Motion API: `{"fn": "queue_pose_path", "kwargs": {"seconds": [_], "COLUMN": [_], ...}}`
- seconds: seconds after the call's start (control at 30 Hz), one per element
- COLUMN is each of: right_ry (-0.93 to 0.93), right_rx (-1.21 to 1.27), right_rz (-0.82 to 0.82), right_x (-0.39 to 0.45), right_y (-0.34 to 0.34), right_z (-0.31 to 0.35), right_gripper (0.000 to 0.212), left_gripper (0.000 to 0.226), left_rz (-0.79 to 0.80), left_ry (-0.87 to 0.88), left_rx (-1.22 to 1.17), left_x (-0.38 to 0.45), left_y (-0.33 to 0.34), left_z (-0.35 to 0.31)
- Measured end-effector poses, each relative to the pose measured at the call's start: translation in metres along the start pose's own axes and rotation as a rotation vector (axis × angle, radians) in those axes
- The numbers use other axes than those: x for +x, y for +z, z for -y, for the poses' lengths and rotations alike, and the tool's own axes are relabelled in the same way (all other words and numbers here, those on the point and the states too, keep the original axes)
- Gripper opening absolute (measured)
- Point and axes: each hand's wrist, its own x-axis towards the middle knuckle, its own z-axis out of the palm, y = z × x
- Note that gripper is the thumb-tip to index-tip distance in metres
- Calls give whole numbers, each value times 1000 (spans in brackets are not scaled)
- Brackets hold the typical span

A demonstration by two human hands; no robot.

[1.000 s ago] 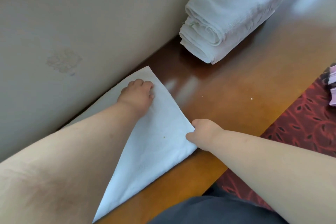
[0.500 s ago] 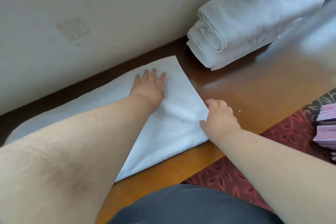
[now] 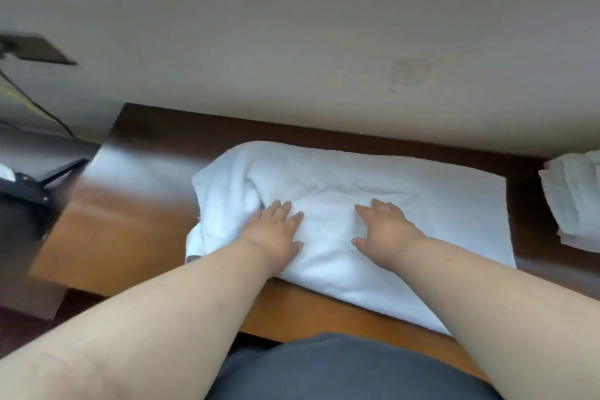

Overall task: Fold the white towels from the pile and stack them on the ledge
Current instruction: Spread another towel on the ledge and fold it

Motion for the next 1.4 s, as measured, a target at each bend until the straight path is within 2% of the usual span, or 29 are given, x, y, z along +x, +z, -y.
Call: {"fn": "queue_pose_path", "kwargs": {"seconds": [0.17,0.23,0.3,0.33,0.4,0.47,0.57,0.67,0.73,0.8,0.9,0.93,1.03,1.1,1.17,1.23,1.3,1.4], "right_ry": [-128,-151,-180,-195,-230,-262,-255,-142,-93,-109,-168,-150,-103,-68,1,64,99,98], "right_rx": [-122,-145,-140,-112,-69,-82,-152,-400,-582,-634,-527,-436,-150,-27,82,182,275,386], "right_rz": [16,5,-79,-134,-213,-220,-112,55,135,171,157,132,-39,-154,-246,-301,-348,-396], "right_x": [34,45,57,64,82,104,137,162,171,174,175,174,172,176,182,190,198,211], "right_y": [-4,-7,-14,-20,-35,-51,-66,-69,-71,-74,-90,-97,-115,-120,-123,-123,-120,-107], "right_z": [88,123,156,173,207,240,279,304,316,320,318,317,316,316,318,317,317,321], "right_gripper": [73,63,47,40,34,36,61,94,99,86,31,22,9,11,4,11,9,14], "left_gripper": [67,65,63,63,64,62,57,45,44,48,49,54,97,104,79,43,31,29], "left_rz": [-170,-295,-401,-392,-268,-153,-85,5,-4,-92,-248,-244,-41,126,185,149,120,185], "left_ry": [21,-70,-271,-381,-567,-646,-595,-475,-406,-351,-283,-263,-239,-221,-173,-188,-270,-418], "left_rx": [-113,-193,-363,-507,-829,-1045,-1237,-1326,-1360,-1356,-1396,-1456,-1434,-1273,-1111,-1056,-1181,-1469], "left_x": [-30,-38,-43,-42,-36,-26,-9,4,5,4,4,2,-6,-15,-15,-12,-10,-13], "left_y": [19,26,29,29,24,18,13,7,6,9,12,10,12,16,21,17,11,8], "left_z": [55,71,90,100,124,148,172,181,183,186,195,200,214,221,225,234,249,274]}}
